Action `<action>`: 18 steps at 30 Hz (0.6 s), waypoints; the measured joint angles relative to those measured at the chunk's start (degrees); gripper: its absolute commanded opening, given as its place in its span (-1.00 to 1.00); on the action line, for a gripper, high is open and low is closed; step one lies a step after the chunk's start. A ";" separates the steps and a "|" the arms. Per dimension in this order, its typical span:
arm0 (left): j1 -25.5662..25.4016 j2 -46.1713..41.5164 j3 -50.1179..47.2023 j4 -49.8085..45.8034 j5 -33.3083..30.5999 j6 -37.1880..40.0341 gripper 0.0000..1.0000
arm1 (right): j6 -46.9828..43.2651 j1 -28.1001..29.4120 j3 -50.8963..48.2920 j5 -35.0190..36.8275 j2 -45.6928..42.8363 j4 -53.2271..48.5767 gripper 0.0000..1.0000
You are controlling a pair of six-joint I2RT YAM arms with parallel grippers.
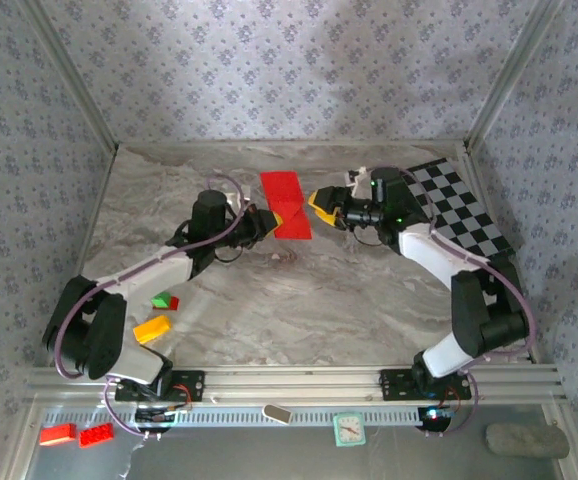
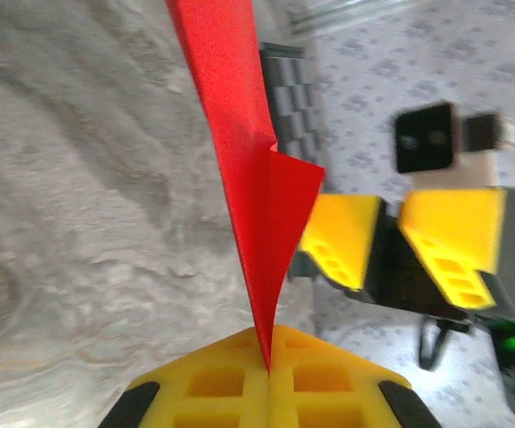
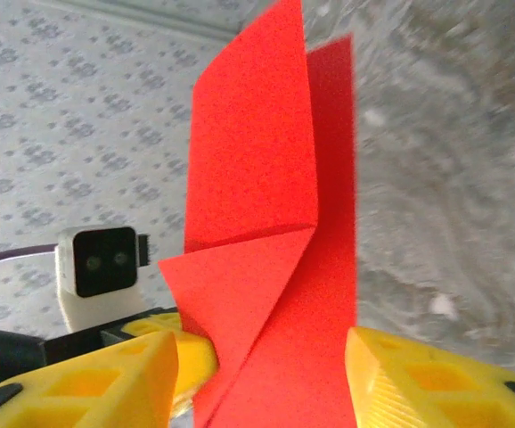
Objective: Fold a paper plane with a square sheet of paper (pick it up from the middle)
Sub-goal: Turn over the paper at the center of the table.
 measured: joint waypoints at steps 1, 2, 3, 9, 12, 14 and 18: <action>0.00 -0.04 1.36 -3.69 -1.27 2.43 -0.90 | -1.44 -0.48 0.00 1.27 -0.94 -2.14 0.23; -0.07 -0.09 3.23 -8.59 -3.19 5.27 -0.90 | -3.08 -1.03 0.00 2.84 -1.95 -4.57 0.27; -0.22 -0.09 5.27 -13.44 -5.46 8.11 -0.89 | -4.63 -1.51 0.00 4.35 -2.82 -6.73 0.30; -3.26 0.96 17.84 -38.07 -23.47 22.18 -0.88 | -11.19 -3.10 0.00 12.66 -6.49 -16.39 0.43; -5.97 4.63 23.80 -47.54 -34.58 26.32 -0.88 | -12.70 -3.56 0.00 14.95 -7.19 -18.91 0.48; -7.67 8.13 26.53 -52.85 -41.90 27.93 -0.88 | -13.25 -3.96 -0.02 16.02 -7.32 -19.91 0.52; -10.25 15.37 29.90 -61.61 -53.51 28.96 -0.88 | -14.01 -4.61 -0.70 17.99 -8.24 -21.03 0.55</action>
